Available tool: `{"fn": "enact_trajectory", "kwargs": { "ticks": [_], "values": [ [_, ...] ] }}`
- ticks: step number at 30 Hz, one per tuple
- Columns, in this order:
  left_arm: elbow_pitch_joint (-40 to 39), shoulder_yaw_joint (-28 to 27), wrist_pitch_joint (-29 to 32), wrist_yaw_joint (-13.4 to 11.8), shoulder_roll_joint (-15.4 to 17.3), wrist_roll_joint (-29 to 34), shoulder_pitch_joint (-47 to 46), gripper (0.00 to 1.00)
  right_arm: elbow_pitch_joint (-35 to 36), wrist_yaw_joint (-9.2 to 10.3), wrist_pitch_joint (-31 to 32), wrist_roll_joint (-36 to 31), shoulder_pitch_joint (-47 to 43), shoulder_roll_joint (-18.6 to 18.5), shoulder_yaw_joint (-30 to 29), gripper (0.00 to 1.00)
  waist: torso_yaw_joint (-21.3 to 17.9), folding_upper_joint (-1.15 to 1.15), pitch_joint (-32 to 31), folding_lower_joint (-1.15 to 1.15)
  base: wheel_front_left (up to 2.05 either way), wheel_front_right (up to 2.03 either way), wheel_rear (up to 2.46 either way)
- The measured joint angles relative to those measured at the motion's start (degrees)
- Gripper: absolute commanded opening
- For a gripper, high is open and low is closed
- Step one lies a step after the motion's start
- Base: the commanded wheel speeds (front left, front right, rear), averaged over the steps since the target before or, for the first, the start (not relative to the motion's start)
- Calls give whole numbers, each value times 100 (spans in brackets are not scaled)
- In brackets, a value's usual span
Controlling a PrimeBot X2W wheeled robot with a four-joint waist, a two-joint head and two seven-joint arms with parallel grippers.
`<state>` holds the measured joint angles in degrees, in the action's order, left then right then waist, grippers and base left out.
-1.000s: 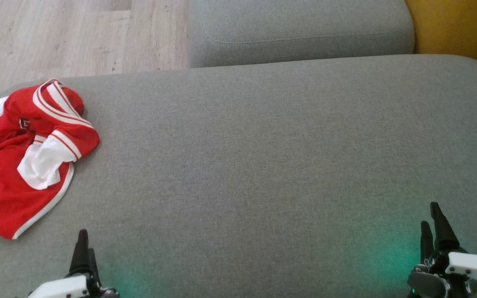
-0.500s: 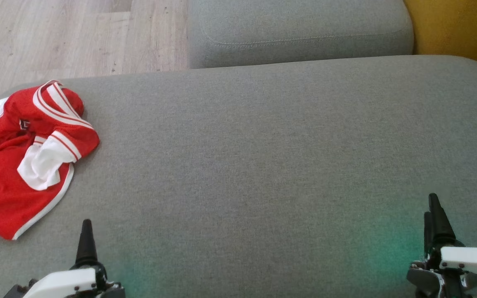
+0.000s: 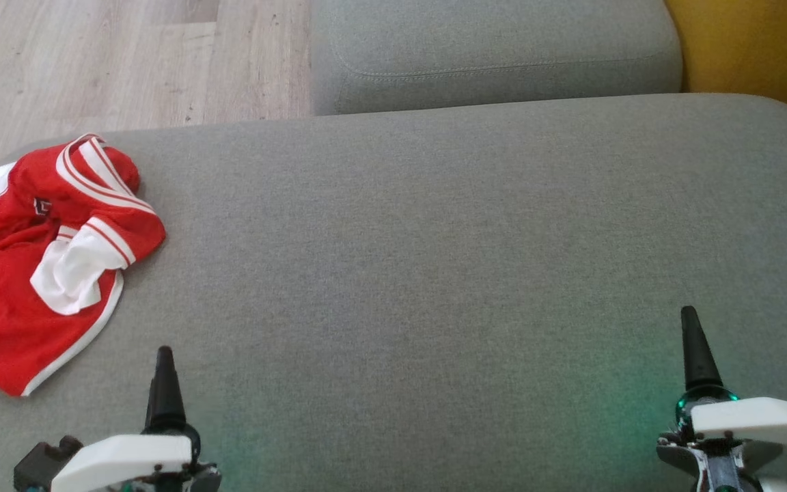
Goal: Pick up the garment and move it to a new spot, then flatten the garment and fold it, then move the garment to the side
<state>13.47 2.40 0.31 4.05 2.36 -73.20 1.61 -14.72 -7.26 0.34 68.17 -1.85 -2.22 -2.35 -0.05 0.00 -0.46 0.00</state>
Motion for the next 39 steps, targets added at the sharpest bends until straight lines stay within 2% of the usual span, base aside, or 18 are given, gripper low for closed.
{"fn": "enact_trajectory", "kwargs": {
  "ticks": [16,30,39],
  "values": [
    [-63,326,-253,-62,3,1471,192,100,1,0,-255,-1319,-35,-1,307,100,17,0,-63,0,0,0,0],
    [-63,488,-498,-301,7,2449,243,100,-119,0,-491,-2368,-140,-2,438,100,31,0,-100,0,0,0,0],
    [-24,583,-649,-355,8,3089,304,100,-175,0,-643,-3037,-140,-3,575,100,38,0,-123,0,0,0,0]
  ]
}}
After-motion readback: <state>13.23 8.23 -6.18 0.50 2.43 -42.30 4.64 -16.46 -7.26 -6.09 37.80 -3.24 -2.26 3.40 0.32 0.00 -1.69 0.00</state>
